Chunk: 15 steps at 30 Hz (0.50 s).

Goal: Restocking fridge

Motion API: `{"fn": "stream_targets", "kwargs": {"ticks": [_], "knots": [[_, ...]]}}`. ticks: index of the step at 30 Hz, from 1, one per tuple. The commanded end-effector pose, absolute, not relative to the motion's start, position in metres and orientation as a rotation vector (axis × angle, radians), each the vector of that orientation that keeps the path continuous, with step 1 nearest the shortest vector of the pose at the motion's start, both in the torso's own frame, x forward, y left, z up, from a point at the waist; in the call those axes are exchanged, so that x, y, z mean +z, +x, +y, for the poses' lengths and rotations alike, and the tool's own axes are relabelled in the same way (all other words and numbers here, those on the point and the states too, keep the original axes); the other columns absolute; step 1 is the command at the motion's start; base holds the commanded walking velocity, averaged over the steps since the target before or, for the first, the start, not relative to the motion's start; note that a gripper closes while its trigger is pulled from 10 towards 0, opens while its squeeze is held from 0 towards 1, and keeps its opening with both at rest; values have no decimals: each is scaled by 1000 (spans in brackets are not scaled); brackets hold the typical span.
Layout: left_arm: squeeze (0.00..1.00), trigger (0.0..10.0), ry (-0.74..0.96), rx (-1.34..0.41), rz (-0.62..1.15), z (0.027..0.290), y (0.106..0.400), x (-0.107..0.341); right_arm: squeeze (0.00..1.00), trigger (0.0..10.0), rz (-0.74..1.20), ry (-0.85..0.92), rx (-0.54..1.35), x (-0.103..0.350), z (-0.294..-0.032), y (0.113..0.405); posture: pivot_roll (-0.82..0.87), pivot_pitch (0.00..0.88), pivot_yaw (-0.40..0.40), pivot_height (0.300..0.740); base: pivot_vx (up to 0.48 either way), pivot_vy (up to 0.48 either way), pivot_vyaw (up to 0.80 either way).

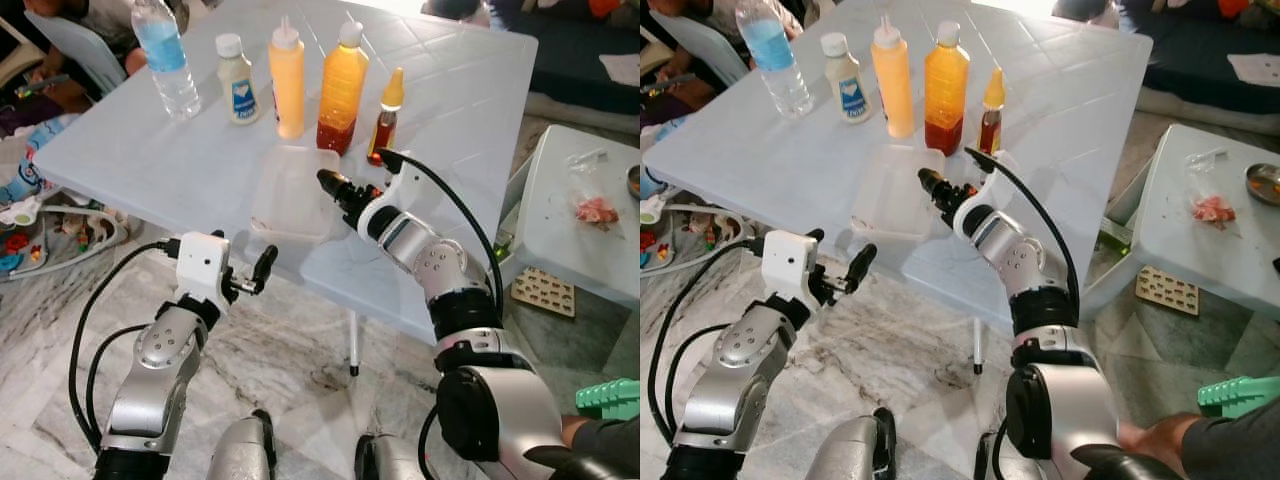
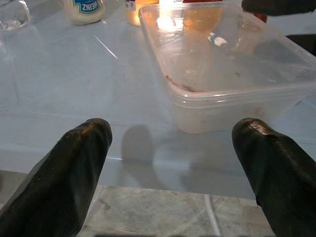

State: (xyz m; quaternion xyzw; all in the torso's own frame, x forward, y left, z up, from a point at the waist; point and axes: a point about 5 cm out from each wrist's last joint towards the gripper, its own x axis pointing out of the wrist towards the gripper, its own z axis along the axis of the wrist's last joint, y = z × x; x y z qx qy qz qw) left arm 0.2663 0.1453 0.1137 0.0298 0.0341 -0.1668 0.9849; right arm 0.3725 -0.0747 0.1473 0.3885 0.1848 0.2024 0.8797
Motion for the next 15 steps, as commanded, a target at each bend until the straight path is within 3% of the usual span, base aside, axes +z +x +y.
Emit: {"fn": "stream_targets", "kwargs": {"ticks": [1, 15], "knots": [[0, 10000, 71, -336, 70, 144, 264, 115, 0, 0, 383, 812, 421, 150, -74, 375, 102, 171, -7, 740, 0, 0, 0], [0, 10000, 73, -334, 70, 143, 262, 114, 0, 0, 405, 843, 379, 144, -75, 380, 102, 178, -13, 740, 0, 0, 0]]}}
